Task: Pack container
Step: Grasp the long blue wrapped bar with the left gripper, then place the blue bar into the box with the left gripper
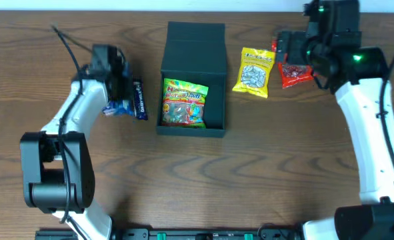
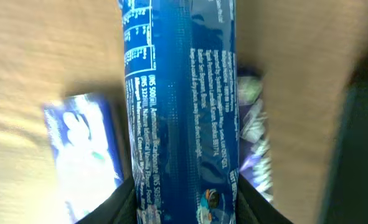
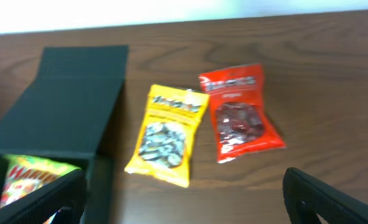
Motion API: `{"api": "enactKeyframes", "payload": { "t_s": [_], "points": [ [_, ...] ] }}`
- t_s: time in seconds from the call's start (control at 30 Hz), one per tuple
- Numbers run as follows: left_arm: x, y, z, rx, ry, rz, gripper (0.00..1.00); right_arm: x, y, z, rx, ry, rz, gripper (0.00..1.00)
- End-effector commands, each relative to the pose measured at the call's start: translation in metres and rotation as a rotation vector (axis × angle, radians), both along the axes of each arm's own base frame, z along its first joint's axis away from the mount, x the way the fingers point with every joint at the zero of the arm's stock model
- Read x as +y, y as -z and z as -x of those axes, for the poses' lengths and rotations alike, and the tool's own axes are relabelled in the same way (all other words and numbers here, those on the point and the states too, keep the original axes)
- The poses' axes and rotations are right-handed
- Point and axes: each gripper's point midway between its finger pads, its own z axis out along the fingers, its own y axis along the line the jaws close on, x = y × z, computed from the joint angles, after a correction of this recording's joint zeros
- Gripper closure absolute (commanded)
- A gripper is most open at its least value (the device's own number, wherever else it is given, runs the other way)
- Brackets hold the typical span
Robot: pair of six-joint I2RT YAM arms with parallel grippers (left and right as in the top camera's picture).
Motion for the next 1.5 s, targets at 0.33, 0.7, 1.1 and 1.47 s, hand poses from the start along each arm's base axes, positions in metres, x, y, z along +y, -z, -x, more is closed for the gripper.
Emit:
{"api": "enactKeyframes", "payload": {
  "t_s": [0.33, 0.7, 1.1, 1.47],
  "points": [
    [-0.178, -0.081, 0.004, -0.105, 0.215, 0.119, 0.94, -0.109, -0.002, 0.005, -0.011, 0.322, -0.06, 0.01],
    [-0.264, -0.077, 0.051, -0.084, 0.276, 0.161, 0.94, -0.117, 0.0, 0.008, -0.004, 0.341, -0.06, 0.01],
    [-0.269, -0.075, 0.057, -0.048, 0.166, 0.223, 0.53, -0.116, 0.004, 0.013, 0.021, 0.342, -0.06, 0.01],
    [-0.252, -0.151, 0.022, -0.327, 0.246, 0.131, 0.05, -0.106, 0.021, 0.01, 0.059, 0.312, -0.088, 0.01]
  ]
}}
